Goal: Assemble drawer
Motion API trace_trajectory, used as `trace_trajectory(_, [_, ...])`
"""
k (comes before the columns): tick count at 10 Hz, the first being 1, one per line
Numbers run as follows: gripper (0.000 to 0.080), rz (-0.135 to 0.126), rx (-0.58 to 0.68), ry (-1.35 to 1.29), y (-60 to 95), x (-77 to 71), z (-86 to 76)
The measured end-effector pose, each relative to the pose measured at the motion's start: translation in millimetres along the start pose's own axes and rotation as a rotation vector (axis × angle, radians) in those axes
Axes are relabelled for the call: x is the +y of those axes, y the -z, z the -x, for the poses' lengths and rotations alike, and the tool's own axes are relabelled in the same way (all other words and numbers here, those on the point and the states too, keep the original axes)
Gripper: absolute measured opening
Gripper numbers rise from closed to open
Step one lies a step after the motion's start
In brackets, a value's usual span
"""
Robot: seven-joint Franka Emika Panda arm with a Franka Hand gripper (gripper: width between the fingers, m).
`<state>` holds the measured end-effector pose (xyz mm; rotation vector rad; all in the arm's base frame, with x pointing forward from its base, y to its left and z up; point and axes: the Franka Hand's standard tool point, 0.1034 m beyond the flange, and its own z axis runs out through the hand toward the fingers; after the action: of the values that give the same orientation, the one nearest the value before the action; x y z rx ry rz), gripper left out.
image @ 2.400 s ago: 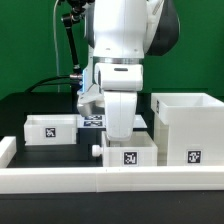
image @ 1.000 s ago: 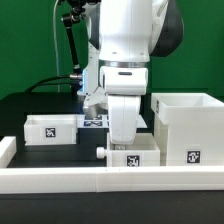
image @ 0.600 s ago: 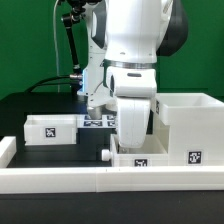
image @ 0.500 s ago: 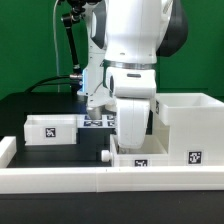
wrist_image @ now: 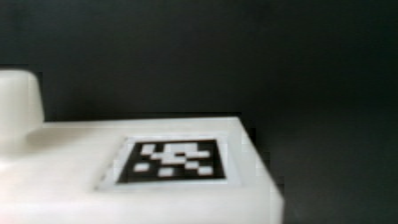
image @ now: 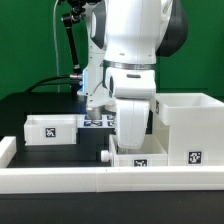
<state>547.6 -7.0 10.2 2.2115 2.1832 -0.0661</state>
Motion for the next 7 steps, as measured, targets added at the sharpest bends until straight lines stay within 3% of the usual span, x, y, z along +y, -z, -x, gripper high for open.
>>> trace_trajectory(1, [0.0041, 0.012, 0.002, -0.015, -1.2, -1.3, 7.3])
trace_trajectory(5, [0.0041, 0.003, 0.002, -0.004, -4.3, -4.5, 5.4])
trace_trajectory(7, [0.0041, -0.014, -0.011, 0.024, -3.6, -4.6, 4.2])
